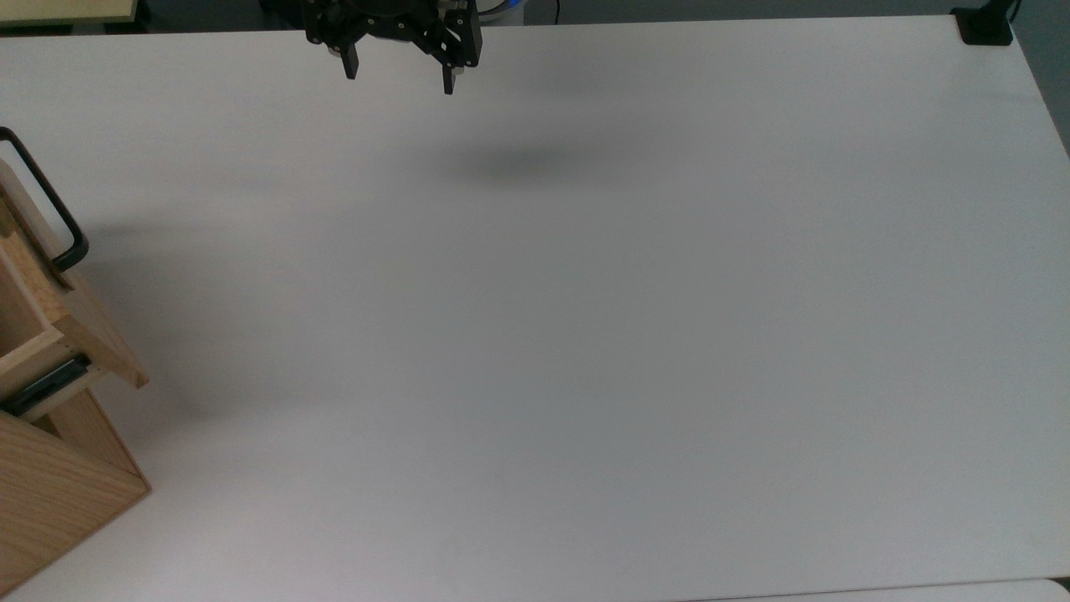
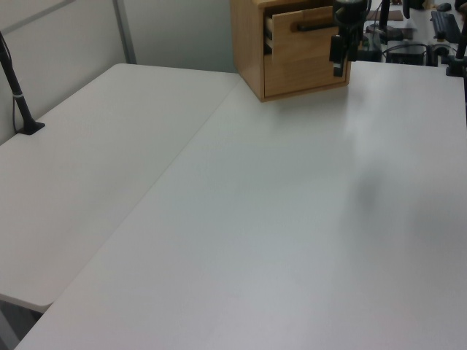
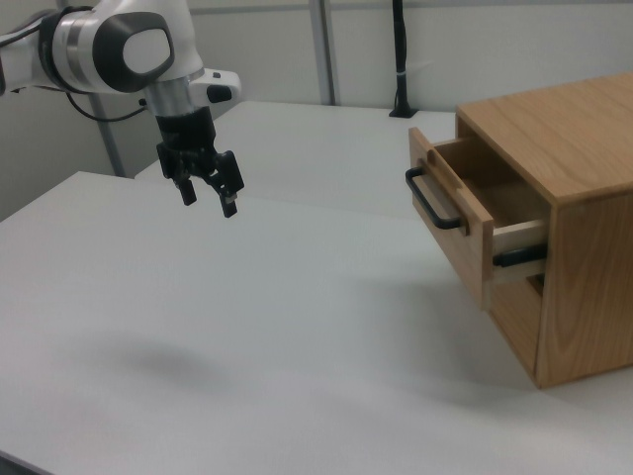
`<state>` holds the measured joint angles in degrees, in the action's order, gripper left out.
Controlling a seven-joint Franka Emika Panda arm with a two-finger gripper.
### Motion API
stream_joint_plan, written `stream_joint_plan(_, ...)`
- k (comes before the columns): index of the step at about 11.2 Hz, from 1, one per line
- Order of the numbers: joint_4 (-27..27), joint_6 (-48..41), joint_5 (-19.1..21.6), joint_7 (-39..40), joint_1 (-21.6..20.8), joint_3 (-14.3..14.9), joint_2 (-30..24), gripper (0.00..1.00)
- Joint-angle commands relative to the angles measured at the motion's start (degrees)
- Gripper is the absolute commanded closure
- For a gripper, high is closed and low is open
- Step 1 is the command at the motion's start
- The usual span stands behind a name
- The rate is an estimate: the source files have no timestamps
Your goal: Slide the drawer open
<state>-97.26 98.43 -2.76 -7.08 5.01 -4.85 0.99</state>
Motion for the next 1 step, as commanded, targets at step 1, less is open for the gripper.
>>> stream_joint_plan(1,1.46,-1.58,1.09,-0.92,-0.35,0.54,0.32,0.0)
